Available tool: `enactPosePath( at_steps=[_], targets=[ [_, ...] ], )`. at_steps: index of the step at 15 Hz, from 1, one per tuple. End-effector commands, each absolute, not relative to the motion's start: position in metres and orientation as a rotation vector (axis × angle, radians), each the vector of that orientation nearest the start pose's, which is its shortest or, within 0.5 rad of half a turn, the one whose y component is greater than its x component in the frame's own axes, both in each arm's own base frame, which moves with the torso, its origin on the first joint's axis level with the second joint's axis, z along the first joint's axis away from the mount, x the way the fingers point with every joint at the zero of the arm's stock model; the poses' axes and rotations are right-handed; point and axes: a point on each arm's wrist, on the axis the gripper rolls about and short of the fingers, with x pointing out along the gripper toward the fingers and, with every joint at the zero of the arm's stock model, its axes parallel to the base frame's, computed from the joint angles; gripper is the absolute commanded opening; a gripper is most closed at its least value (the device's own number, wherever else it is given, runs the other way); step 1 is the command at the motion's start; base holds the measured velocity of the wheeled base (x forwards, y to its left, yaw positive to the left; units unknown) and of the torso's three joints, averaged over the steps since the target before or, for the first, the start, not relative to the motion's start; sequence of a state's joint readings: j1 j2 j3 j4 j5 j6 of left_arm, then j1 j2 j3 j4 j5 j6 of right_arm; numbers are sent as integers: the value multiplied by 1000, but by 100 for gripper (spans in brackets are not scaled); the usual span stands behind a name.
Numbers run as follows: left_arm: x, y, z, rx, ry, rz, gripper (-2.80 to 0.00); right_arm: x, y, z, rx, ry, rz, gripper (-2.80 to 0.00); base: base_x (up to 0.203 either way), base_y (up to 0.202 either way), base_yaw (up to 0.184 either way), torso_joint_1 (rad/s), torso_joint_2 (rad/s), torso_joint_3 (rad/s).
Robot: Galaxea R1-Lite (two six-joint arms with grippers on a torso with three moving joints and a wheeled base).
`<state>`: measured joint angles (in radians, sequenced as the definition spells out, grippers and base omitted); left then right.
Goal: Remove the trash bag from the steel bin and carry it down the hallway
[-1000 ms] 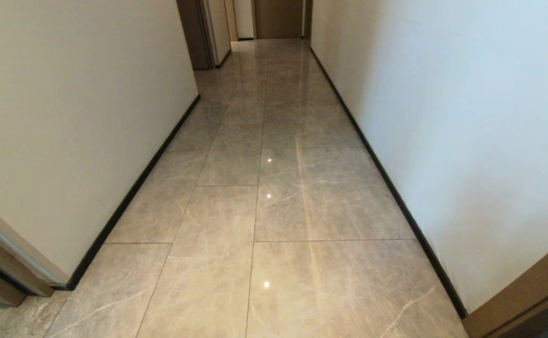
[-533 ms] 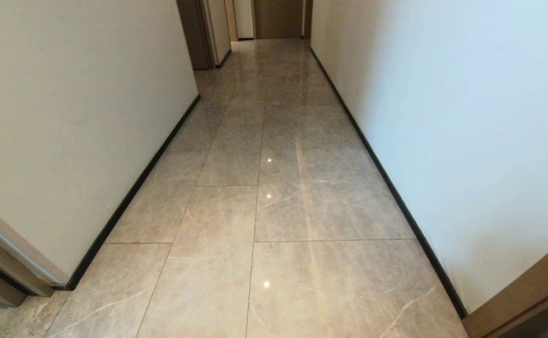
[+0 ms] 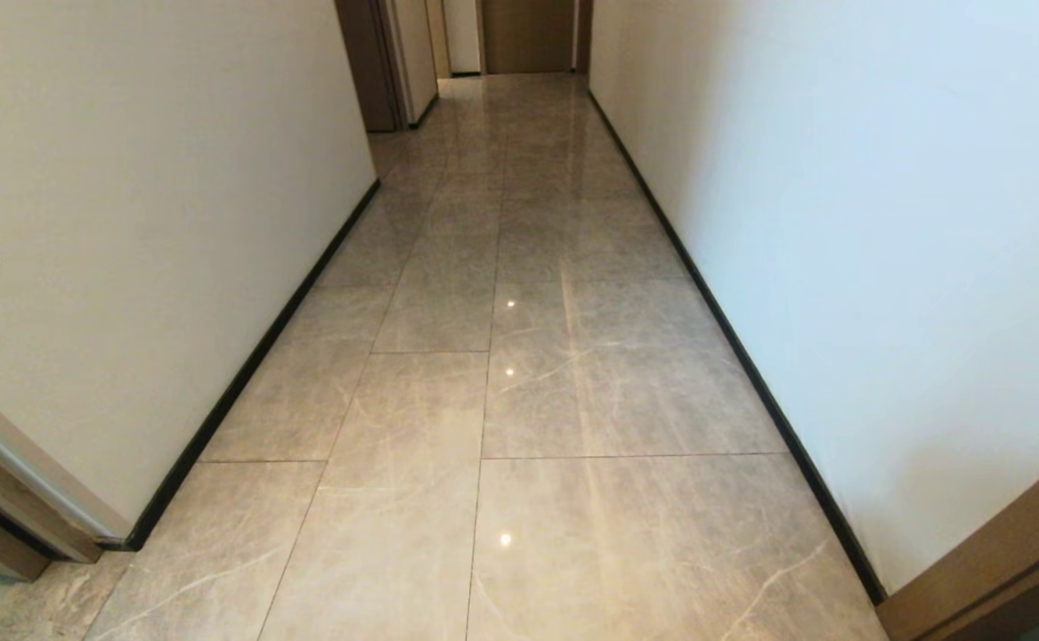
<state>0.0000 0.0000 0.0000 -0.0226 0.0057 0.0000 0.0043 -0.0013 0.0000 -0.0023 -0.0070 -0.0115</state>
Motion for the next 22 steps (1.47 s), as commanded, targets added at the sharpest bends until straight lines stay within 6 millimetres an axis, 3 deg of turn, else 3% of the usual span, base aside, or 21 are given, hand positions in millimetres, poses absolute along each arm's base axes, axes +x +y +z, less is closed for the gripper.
enactPosePath(
  at_steps=[1, 22],
  targets=[
    [-22, 0, 74, 0, -11, 6, -280, -23, 0, 76, -15, -2, -2, -280, 0, 0, 0, 0, 0, 0],
    [-22, 0, 74, 0, -11, 6, -280, -23, 0, 76, -15, -5, -2, -280, 0, 0, 0, 0, 0, 0]
  ],
)
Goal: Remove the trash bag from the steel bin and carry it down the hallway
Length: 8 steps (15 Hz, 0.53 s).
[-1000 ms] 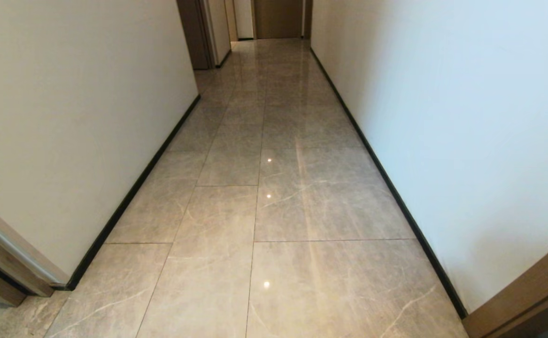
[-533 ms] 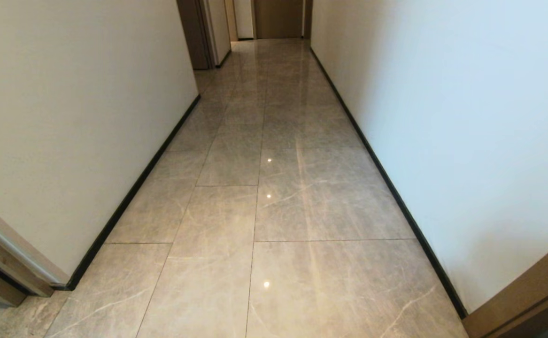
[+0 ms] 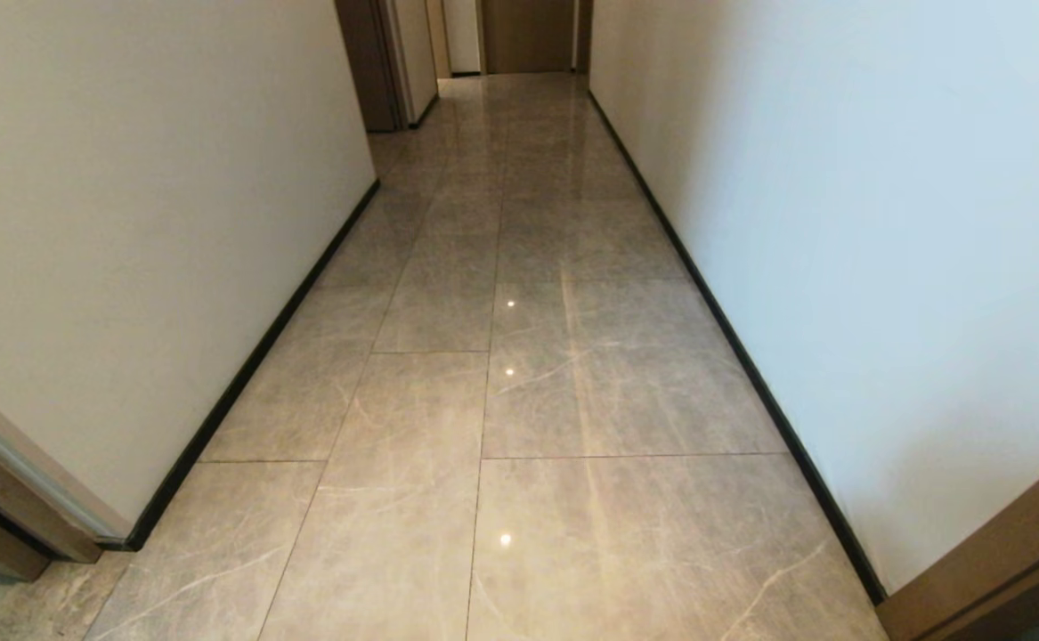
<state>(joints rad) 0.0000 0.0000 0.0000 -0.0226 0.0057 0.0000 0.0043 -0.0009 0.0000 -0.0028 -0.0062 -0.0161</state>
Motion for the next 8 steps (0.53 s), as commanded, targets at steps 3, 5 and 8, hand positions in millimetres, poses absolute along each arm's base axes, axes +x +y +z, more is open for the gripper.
enactPosePath(
  at_steps=[3, 5, 8],
  targets=[
    [-22, 0, 74, 0, -11, 6, -280, -23, 0, 76, -15, -5, 0, -280, 0, 0, 0, 0, 0, 0],
    [-22, 0, 75, 0, -12, 6, -280, -23, 0, 76, -15, -3, -2, -280, -4, 6, -40, 1, 2, 2],
    [-22, 0, 75, 0, -12, 6, -280, -23, 0, 76, -15, -5, 0, -280, 1, 9, -169, 1, 3, 3]
  ],
)
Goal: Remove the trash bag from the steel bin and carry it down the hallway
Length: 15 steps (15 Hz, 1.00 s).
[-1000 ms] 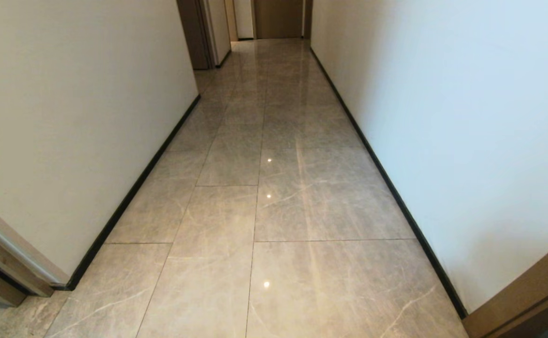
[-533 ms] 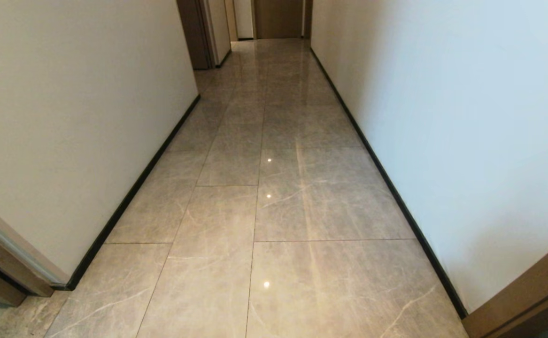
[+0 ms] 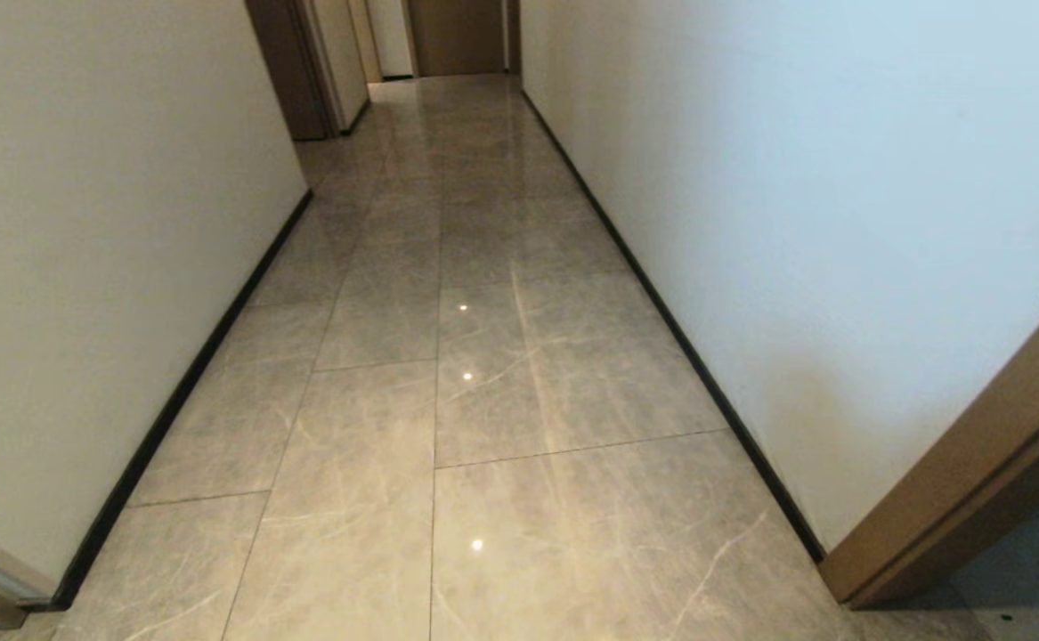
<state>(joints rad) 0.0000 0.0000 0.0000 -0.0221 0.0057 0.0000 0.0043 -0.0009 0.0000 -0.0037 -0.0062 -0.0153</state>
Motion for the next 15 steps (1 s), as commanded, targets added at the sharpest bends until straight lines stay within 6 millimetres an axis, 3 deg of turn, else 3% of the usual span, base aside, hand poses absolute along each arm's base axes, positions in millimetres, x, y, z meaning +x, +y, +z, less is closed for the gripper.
enactPosePath(
  at_steps=[1, 15],
  targets=[
    [-22, 0, 74, 0, -11, 6, -280, -23, 0, 76, -15, -5, -2, -280, -1, 9, -173, 2, 2, 2],
    [-22, 0, 74, 0, -11, 6, -280, -23, 0, 76, -12, -4, -2, -280, 1, 9, -173, 3, 1, 2]
  ],
)
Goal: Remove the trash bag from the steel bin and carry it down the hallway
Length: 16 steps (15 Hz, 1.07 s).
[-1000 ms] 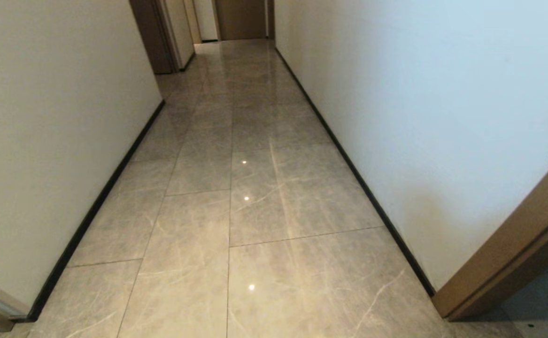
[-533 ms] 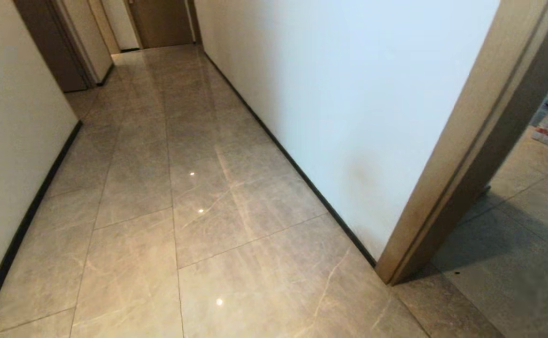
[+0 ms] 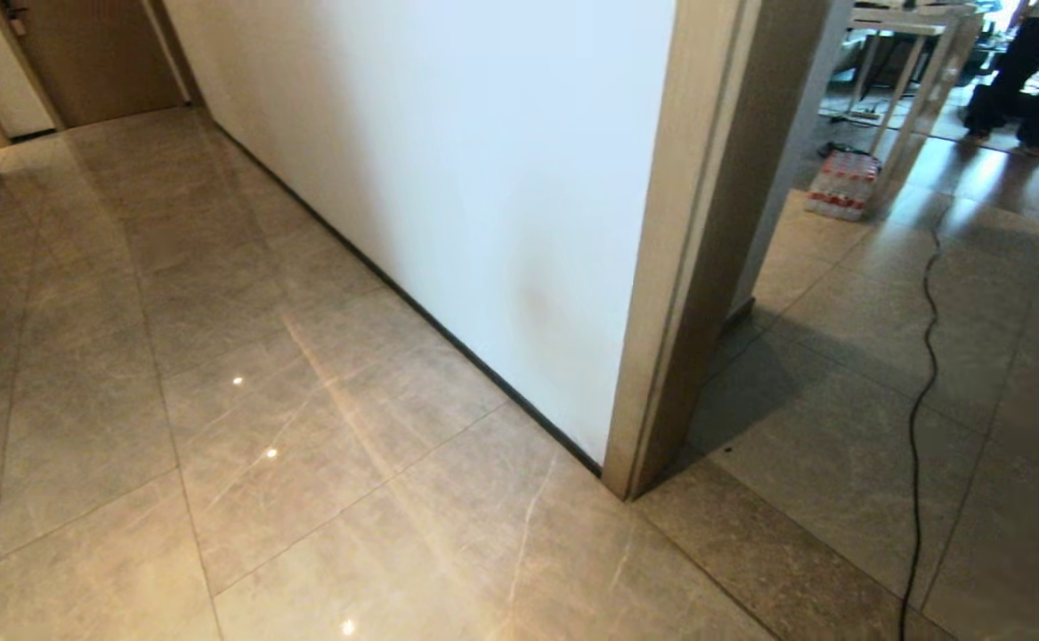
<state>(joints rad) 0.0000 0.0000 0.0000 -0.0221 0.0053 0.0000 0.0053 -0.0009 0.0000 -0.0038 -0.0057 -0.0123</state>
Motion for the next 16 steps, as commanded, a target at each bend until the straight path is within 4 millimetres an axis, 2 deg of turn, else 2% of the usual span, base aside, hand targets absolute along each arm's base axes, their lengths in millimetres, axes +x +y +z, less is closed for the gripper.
enactPosePath(
  at_steps=[1, 16],
  targets=[
    [-22, 0, 75, 0, -12, 6, -280, -23, 0, 76, -12, -3, 0, -280, 5, 10, -177, 2, 6, 1],
    [-22, 0, 75, 0, -12, 6, -280, -23, 0, 76, -14, -3, -1, -280, 1, 10, -174, 2, 4, 3]
  ],
)
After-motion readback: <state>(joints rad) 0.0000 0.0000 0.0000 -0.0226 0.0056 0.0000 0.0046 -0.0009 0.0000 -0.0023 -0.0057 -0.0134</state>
